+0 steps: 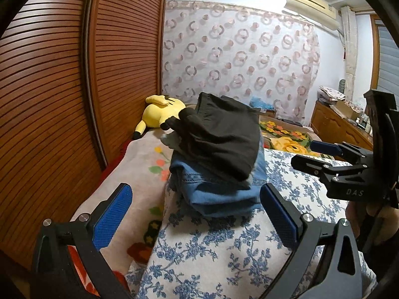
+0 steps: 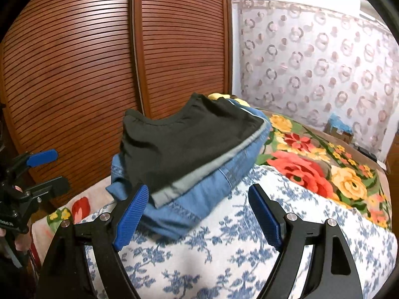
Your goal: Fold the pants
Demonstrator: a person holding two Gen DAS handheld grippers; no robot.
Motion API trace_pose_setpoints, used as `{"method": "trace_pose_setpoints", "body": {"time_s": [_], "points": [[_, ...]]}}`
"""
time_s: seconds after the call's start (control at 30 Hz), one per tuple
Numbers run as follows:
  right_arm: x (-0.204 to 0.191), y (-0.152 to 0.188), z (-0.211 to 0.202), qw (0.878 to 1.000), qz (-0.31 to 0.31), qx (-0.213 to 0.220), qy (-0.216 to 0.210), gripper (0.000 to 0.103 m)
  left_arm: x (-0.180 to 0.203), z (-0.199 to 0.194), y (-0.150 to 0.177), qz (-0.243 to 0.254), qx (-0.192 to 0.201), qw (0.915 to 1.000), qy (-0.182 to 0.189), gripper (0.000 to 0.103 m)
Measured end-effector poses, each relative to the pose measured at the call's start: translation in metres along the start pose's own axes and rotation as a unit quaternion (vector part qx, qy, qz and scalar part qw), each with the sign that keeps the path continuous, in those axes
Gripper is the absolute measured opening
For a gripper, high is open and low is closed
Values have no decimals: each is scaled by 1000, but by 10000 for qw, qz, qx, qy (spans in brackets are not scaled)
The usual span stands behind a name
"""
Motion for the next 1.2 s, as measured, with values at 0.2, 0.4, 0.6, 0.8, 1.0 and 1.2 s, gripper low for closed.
{"method": "trace_pose_setpoints", "body": {"time_s": [0.2,0.4,0.6,0.8,1.0,1.2], "points": [[5,18,-37,9996,175,124,209,84,16,-8,6,167,10,9997,170,102],[10,38,-71,9980,380,214,467,84,41,-17,12,348,33,9984,439,102],[16,56,-106,9952,651,328,653,84,68,-25,16,565,51,9960,687,102],[21,71,-139,9919,811,430,877,84,95,-34,19,733,64,9931,912,102],[26,85,-175,9878,938,539,1116,84,119,-40,22,866,32,9900,1112,102],[30,102,-210,9822,1126,616,1368,91,144,-48,24,955,32,9866,1324,102]]}}
Point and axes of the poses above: each gripper's, at about its wrist camera, not at the fingertips, and z roughly the way its jaws point, x to its right, y to its underside, the point moved 6 cm from there along z, roughly the way its jaws point, and after that the axes turned 8 degrees about z, right-handed, at the moved point
